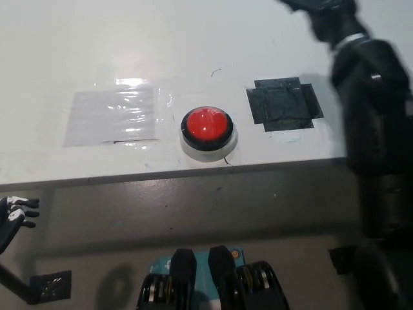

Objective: The robot uses its right hand to make a fist and press the red button kept in the middle of the desk

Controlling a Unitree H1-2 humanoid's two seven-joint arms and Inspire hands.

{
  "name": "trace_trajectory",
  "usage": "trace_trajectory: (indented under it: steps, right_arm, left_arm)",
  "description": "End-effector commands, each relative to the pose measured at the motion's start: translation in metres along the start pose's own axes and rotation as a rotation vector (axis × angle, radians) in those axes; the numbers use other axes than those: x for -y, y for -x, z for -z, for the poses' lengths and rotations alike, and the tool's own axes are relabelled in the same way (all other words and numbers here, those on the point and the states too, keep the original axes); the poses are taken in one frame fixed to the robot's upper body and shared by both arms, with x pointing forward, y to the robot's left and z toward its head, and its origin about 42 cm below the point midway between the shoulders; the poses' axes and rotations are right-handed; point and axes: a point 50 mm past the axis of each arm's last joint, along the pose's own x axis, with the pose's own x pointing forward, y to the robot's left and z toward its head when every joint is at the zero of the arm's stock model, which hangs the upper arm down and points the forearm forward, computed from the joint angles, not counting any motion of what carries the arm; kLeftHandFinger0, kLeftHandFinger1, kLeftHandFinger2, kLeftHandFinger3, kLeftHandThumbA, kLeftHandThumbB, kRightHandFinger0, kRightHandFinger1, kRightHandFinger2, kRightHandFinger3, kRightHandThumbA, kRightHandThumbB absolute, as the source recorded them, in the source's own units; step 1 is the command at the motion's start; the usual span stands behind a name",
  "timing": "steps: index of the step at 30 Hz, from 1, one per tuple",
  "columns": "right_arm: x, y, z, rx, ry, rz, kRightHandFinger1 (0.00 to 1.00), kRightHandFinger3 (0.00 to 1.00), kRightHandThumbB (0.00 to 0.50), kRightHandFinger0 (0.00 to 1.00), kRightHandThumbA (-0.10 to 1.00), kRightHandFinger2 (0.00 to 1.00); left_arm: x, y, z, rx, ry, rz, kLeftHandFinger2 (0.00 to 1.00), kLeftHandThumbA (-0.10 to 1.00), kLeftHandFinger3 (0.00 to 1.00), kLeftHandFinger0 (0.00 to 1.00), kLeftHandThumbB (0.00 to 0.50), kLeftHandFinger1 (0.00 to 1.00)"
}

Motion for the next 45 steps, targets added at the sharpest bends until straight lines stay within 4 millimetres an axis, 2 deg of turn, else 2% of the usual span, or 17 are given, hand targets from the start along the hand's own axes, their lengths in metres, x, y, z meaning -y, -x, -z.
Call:
trace_trajectory:
  steps: [1,3,6,7,14,19,22,23,26,27,28,29,35,37,42,43,45]
  right_arm:
    - [0.014,0.012,-0.036,0.088,-0.017,-0.038,0.3,0.39,0.207,0.0,1.0,0.52]
    - [0.031,0.027,-0.042,0.104,-0.011,-0.01,0.35,0.42,0.216,0.03,1.0,0.55]
    - [0.044,0.038,-0.044,0.115,-0.001,0.005,0.33,0.41,0.201,0.02,1.0,0.51]
    - [0.056,0.048,-0.044,0.125,-0.001,0.017,0.31,0.4,0.205,0.0,1.0,0.5]
    - [0.092,0.088,-0.032,0.12,0.021,0.072,0.3,0.43,0.184,0.02,1.0,0.51]
    - [0.119,0.119,-0.013,0.086,0.007,0.124,0.3,0.41,0.173,0.01,1.0,0.5]
    - [0.134,0.145,0.007,0.047,-0.009,0.189,0.24,0.36,0.183,0.0,1.0,0.45]
    - [0.138,0.153,0.013,0.036,-0.012,0.204,0.18,0.32,0.182,0.0,1.0,0.4]
    - [0.146,0.168,0.025,0.013,0.005,0.234,0.16,0.29,0.175,0.0,1.0,0.37]
    - [0.15,0.175,0.032,-0.003,0.007,0.253,0.15,0.27,0.175,0.02,1.0,0.35]
    - [0.156,0.188,0.044,-0.033,0.008,0.31,0.14,0.24,0.174,0.05,1.0,0.33]
    - [0.157,0.193,0.047,-0.041,0.007,0.319,0.12,0.2,0.165,0.05,1.0,0.29]
    - [0.167,0.223,0.07,-0.093,-0.025,0.388,0.14,0.28,0.163,0.01,1.0,0.33]
    - [0.169,0.227,0.074,-0.096,-0.03,0.396,0.13,0.25,0.15,0.0,1.0,0.32]
    - [0.17,0.232,0.077,-0.097,-0.016,0.395,0.1,0.19,0.149,0.0,1.0,0.3]
    - [0.169,0.233,0.078,-0.107,0.005,0.415,0.16,0.22,0.151,0.04,1.0,0.35]
    - [0.169,0.234,0.08,-0.109,0.027,0.41,0.26,0.28,0.145,0.09,1.0,0.45]
  left_arm:
    - [-0.013,-0.003,-0.012,0.057,-0.029,-0.006,0.63,0.55,0.67,0.51,0.004,0.55]
    - [-0.013,-0.002,-0.013,0.062,-0.028,-0.005,0.62,0.55,0.66,0.51,0.0,0.55]
    - [-0.015,-0.005,-0.013,0.063,-0.023,-0.009,0.59,0.55,0.64,0.47,0.008,0.51]
    - [-0.015,-0.005,-0.013,0.058,-0.025,-0.008,0.65,0.57,0.69,0.53,0.011,0.57]
    - [-0.016,-0.005,-0.014,0.061,-0.032,-0.008,0.63,0.57,0.67,0.5,0.0,0.55]
    - [-0.017,-0.007,-0.016,0.062,-0.045,-0.012,0.67,0.58,0.72,0.54,0.0,0.58]
    - [-0.017,-0.007,-0.016,0.057,-0.045,-0.013,0.63,0.59,0.68,0.49,0.022,0.54]
    - [-0.017,-0.007,-0.016,0.058,-0.047,-0.012,0.64,0.59,0.69,0.5,0.014,0.55]
    - [-0.017,-0.007,-0.016,0.076,-0.044,-0.005,0.61,0.58,0.65,0.49,0.0,0.53]
    - [-0.017,-0.006,-0.016,0.069,-0.052,-0.007,0.73,0.58,0.73,0.57,0.001,0.63]
    - [-0.017,-0.006,-0.016,0.07,-0.05,-0.008,0.7,0.58,0.72,0.55,0.0,0.61]
    - [-0.017,-0.006,-0.017,0.069,-0.049,-0.008,0.68,0.57,0.7,0.55,0.0,0.6]
    - [-0.017,-0.006,-0.019,0.066,-0.059,-0.007,0.65,0.59,0.67,0.52,0.0,0.57]
    - [-0.017,-0.006,-0.019,0.067,-0.049,-0.006,0.62,0.59,0.65,0.49,0.003,0.54]
    - [-0.017,-0.006,-0.019,0.06,-0.052,-0.009,0.66,0.58,0.69,0.54,0.003,0.58]
    - [-0.017,-0.006,-0.019,0.061,-0.051,-0.009,0.7,0.58,0.7,0.58,0.003,0.61]
    - [-0.017,-0.006,-0.018,0.059,-0.036,-0.007,0.65,0.58,0.68,0.53,0.006,0.57]
